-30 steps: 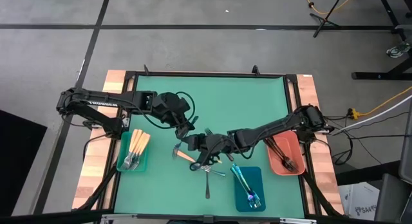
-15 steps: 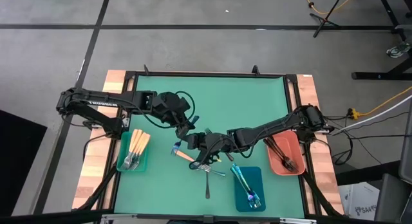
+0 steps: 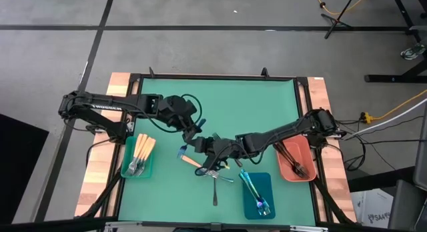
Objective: Sort silverware by color (type)
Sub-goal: Put the blue fork into the blue bin
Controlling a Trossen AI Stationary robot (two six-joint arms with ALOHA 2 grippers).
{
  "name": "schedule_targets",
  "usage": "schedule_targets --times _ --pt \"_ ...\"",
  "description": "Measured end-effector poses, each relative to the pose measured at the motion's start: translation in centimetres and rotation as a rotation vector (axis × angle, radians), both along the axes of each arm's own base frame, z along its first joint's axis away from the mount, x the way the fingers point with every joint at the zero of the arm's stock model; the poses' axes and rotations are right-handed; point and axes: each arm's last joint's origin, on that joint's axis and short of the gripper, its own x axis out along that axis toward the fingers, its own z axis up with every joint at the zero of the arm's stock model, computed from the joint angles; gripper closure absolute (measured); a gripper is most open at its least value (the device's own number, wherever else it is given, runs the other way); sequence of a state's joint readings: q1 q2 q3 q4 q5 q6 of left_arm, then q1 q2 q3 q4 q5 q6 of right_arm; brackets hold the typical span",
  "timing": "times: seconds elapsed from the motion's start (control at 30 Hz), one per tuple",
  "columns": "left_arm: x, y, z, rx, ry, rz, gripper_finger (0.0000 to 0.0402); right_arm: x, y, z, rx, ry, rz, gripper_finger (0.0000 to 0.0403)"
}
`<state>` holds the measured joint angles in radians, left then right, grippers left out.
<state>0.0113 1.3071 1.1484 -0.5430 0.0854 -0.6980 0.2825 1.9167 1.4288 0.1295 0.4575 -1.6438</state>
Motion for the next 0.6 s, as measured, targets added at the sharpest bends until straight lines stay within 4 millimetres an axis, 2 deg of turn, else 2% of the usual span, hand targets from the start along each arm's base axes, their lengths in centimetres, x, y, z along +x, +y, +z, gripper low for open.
schedule_targets --times 0.37,0.5,0.6 --pt "0.0 0.5 0.0 0.104 -0.003 0.129 0.0401 -2.0 2.2 -0.7 -0.009 0.025 -0.314 0.0310" --pt "0.1 0.6 0.0 0.144 -0.004 0.179 0.0401 -3.4 2.0 -0.4 0.043 0.058 -0.422 0.0310" --pt "0.4 0.4 -0.3 0.170 -0.005 0.198 0.0401 -5.1 1.2 0.7 0.134 0.075 -0.508 0.0310"
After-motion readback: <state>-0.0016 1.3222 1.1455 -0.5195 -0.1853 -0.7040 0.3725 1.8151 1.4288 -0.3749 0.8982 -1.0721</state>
